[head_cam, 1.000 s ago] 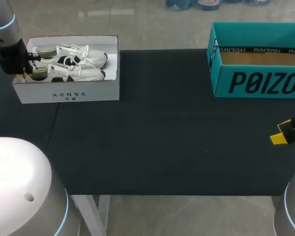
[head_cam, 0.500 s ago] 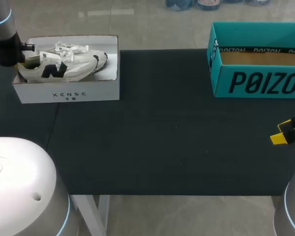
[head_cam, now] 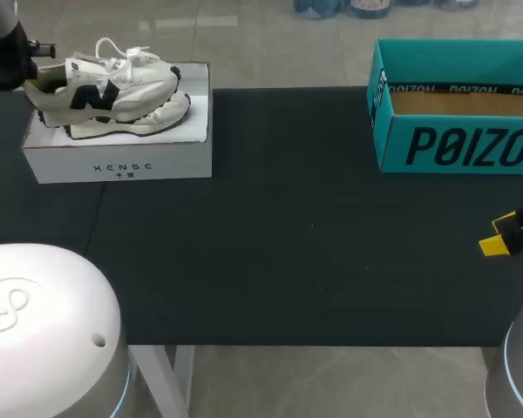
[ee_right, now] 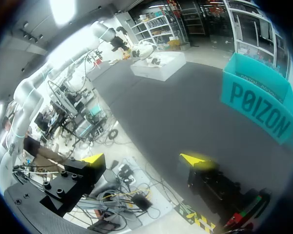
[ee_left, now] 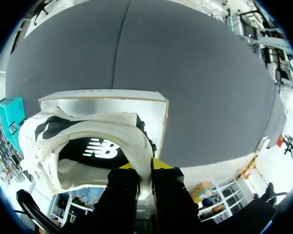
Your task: Take the shoe out of the shoebox, open the shoe tongue, remove and reinsert the insole, then place the shoe into the shoebox
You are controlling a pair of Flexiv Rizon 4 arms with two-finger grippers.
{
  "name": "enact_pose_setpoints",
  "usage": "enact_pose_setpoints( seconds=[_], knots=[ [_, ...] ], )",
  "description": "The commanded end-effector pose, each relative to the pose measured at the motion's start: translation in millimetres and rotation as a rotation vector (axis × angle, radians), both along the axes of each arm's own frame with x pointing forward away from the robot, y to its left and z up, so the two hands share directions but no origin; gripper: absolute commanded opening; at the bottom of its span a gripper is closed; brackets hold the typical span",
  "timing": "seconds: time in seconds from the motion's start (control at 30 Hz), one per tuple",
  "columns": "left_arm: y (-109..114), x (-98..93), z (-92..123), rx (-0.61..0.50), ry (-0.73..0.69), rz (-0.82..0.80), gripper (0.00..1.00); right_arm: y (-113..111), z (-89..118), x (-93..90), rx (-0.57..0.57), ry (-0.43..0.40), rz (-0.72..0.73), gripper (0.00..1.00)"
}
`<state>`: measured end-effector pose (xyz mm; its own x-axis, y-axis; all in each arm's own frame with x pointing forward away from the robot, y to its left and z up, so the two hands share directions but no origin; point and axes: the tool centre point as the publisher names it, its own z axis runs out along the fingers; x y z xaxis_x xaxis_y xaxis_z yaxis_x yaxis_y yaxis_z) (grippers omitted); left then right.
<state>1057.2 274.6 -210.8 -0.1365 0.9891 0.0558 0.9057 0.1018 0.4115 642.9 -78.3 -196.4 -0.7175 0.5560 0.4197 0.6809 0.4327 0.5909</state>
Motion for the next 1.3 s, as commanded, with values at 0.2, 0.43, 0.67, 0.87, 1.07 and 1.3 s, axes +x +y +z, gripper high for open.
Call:
enact_pose_setpoints(
  seconds=[0.2,0.43,0.67,0.87,1.07,1.3],
  knots=[
    [-102,-100.0,58,0.06,-0.021,-0.022,0.0,-1,2,-12.6,-0.019,-0.024,-0.029,1.0],
    [-170,-143.0,46,0.05,0.042,-0.082,0.0,-1,2,-12.6,-0.019,-0.024,-0.029,1.0],
    [-237,-171.6,19,0.053,0.064,-0.162,0.0,-1,2,-12.6,-0.019,-0.024,-0.029,1.0],
    [-280,-180.1,-17,0.07,0.096,-0.182,0.0,-1,2,-12.6,-0.019,-0.024,-0.029,1.0],
    [-310,-189.4,-58,0.086,0.137,-0.184,0.0,-1,2,-12.6,-0.019,-0.024,-0.029,1.0],
    [-340,-200.0,-85,0.126,0.127,-0.256,0.0,-1,2,-12.6,-0.019,-0.024,-0.029,1.0]
  ],
)
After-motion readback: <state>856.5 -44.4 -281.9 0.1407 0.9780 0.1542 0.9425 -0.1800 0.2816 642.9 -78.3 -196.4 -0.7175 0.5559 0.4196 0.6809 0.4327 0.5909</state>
